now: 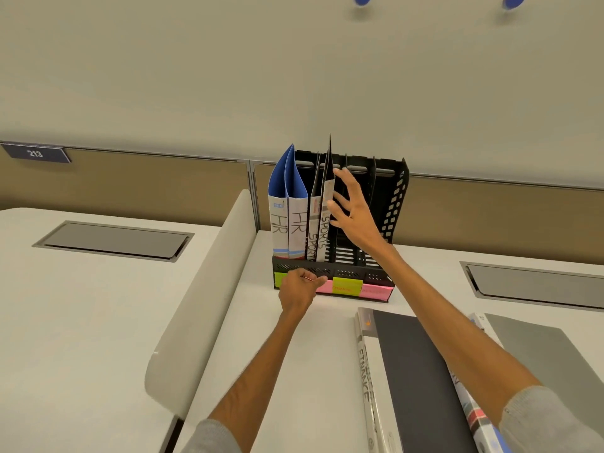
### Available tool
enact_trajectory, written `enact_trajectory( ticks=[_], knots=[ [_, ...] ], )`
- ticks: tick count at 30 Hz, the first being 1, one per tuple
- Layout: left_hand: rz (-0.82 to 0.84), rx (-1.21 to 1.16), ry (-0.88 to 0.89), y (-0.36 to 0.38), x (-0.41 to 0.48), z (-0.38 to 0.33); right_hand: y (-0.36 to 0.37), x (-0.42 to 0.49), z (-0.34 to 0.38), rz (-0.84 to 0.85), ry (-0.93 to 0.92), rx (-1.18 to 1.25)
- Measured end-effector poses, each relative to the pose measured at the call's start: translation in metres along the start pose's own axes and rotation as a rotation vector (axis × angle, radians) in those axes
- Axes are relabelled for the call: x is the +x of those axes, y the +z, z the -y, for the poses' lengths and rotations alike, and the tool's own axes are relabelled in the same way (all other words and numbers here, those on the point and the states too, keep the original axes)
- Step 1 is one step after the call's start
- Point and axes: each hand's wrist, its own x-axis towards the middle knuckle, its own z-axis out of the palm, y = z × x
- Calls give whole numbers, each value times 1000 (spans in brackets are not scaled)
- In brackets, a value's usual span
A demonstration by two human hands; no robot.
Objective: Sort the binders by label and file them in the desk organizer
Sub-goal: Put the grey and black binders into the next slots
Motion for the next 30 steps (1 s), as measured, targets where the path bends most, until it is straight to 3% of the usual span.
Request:
enact_trajectory(
  ticks=[7,13,20,30],
  knots=[
    [36,5,-35,1,-41,18,-13,-80,-23,-139,243,78],
    [122,-5,-71,18,-87,34,-18,-165,-57,-118,517,-133],
    [274,24,-88,42,-129,53,-28,-248,-72,-88,671,-248],
    [430,225,-61,76,-171,57,-33,-313,-75,-92,742,-336]
  ],
)
